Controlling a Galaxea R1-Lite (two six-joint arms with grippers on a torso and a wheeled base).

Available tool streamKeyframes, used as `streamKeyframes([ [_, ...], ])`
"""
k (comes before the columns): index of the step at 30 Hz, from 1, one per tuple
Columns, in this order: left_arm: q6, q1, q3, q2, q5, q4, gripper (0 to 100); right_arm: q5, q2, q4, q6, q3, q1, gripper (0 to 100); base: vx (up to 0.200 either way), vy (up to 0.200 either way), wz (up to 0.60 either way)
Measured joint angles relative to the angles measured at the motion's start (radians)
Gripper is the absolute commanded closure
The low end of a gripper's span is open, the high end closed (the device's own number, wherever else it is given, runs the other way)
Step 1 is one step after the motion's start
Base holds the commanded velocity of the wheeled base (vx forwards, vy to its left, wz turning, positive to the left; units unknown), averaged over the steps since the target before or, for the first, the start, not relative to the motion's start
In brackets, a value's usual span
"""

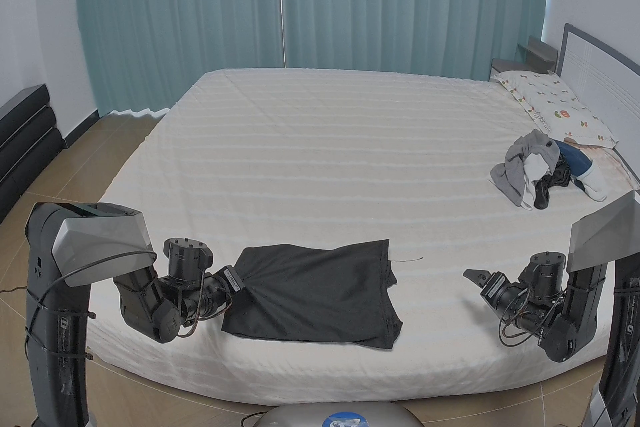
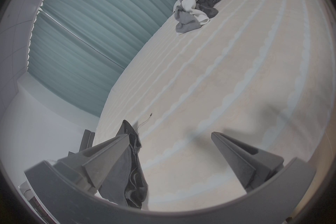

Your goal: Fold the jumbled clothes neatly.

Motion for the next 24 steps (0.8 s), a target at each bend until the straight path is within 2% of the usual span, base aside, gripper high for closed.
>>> streamKeyframes([
  [6, -0.004, 0.0, 0.001, -0.001, 0.002, 0.0, 100, 0.0, 0.001, 0.0, 0.0, 0.0, 0.0, 0, 0.0, 0.2, 0.0],
  [10, -0.046, -0.003, 0.004, -0.011, 0.005, 0.004, 100, 0.0, 0.001, 0.0, 0.0, 0.0, 0.0, 0, 0.0, 0.0, 0.0],
  [16, -0.053, -0.014, 0.018, -0.021, 0.006, 0.006, 100, 0.0, 0.001, 0.0, 0.0, 0.0, 0.001, 0, 0.0, 0.0, 0.0],
  [17, -0.053, -0.017, 0.021, -0.022, 0.004, 0.006, 0, 0.0, 0.001, 0.0, 0.0, 0.0, 0.001, 0, 0.0, 0.0, 0.0],
  [24, -0.053, -0.024, 0.037, -0.029, 0.0, 0.004, 0, 0.0, 0.0, 0.0, -0.001, -0.001, -0.001, 0, 0.0, 0.0, 0.0],
])
